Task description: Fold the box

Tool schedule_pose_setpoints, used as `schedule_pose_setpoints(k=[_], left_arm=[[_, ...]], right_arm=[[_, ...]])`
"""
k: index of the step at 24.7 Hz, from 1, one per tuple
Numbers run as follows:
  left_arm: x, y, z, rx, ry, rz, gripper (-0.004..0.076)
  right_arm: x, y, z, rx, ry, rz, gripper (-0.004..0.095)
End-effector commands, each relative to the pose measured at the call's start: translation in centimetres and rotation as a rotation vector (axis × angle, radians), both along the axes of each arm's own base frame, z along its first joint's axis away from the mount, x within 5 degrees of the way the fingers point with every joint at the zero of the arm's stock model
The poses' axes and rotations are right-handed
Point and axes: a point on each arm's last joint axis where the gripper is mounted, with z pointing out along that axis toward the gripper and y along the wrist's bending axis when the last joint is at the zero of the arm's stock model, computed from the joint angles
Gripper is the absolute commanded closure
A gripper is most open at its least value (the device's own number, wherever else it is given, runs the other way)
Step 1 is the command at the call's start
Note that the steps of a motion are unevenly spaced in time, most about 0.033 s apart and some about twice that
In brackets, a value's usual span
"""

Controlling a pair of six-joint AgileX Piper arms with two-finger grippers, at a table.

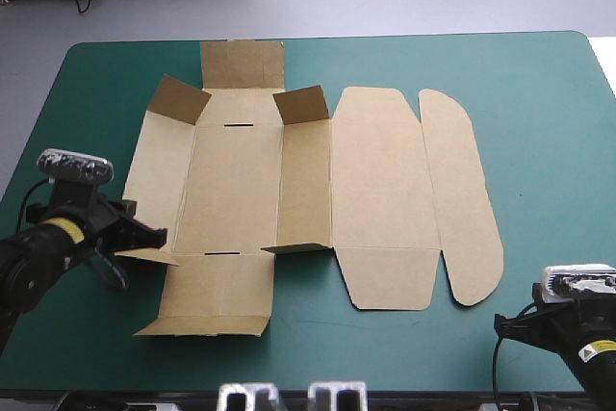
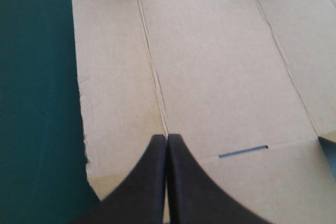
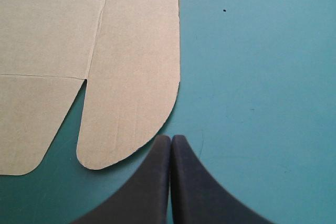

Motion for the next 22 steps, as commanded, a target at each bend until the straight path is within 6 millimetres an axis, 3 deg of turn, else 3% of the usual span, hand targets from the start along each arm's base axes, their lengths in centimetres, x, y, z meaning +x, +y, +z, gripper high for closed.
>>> schedule_pose_setpoints(k=[1, 5, 8, 11, 17, 20, 22], left_arm=[[4.6, -0.6, 1.5, 0.013, -0.049, 0.053, 0.0733], [9.2, 0.1, 2.9, 0.021, -0.028, 0.183, 0.0733], [11.3, 3.3, 3.3, 0.011, 0.075, 0.293, 0.0733], [11.5, 6.5, 3.3, -0.029, 0.15, 0.348, 0.0733], [10.7, 12.2, 2.0, -0.275, 0.237, 0.377, 0.0733], [10.6, 14.1, 0.7, -0.351, 0.309, 0.388, 0.0733], [11.1, 14.3, 0.0, -0.335, 0.35, 0.381, 0.0732]], right_arm=[[0.4, -0.1, 1.1, -0.004, -0.077, -0.009, 0.0921], [0.4, -0.1, 1.1, -0.004, -0.077, -0.009, 0.0921], [0.4, -0.1, 1.1, -0.004, -0.077, -0.009, 0.0921], [0.4, -0.1, 1.1, -0.004, -0.077, -0.009, 0.0921], [0.4, -0.1, 1.1, -0.004, -0.077, -0.009, 0.0921], [0.4, -0.1, 1.1, -0.004, -0.077, -0.009, 0.0921], [0.4, -0.1, 1.1, -0.004, -0.077, -0.009, 0.0921]])
